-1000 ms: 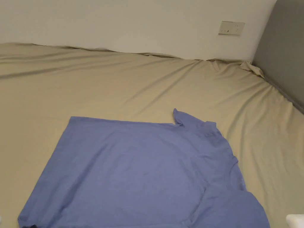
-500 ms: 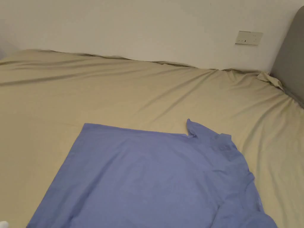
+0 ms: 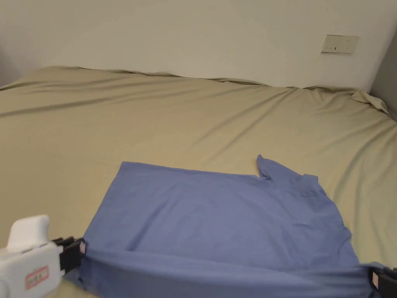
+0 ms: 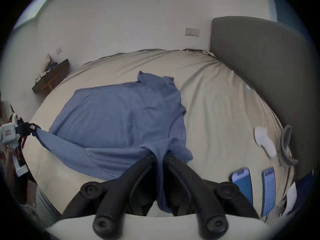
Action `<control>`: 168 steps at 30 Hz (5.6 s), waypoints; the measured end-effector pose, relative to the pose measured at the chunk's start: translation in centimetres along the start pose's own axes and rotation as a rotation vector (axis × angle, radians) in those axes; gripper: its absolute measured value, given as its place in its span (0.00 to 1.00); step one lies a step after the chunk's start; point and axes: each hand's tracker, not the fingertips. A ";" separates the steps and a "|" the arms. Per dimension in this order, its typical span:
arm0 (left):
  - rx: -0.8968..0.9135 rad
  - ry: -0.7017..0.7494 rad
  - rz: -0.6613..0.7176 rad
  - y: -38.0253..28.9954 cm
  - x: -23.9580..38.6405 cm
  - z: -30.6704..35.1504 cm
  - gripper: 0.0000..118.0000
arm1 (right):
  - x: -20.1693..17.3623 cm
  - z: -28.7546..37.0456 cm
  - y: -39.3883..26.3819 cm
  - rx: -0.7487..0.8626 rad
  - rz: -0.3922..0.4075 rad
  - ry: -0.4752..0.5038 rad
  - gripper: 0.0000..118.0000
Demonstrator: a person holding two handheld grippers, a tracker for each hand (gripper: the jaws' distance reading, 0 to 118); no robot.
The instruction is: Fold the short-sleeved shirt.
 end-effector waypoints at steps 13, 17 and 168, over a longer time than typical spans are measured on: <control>-0.247 0.105 -0.062 5.6 1.1 -11.7 0.57 | 1.0 -11.2 5.8 -0.224 -0.173 0.007 0.58; -0.167 0.059 0.005 4.8 -1.0 -9.1 0.70 | 0.6 -6.3 3.7 -0.002 -0.121 0.038 0.78; -0.407 -0.089 -0.112 8.0 4.1 -18.6 0.02 | 4.4 -17.5 10.4 -0.470 -0.084 -0.061 0.02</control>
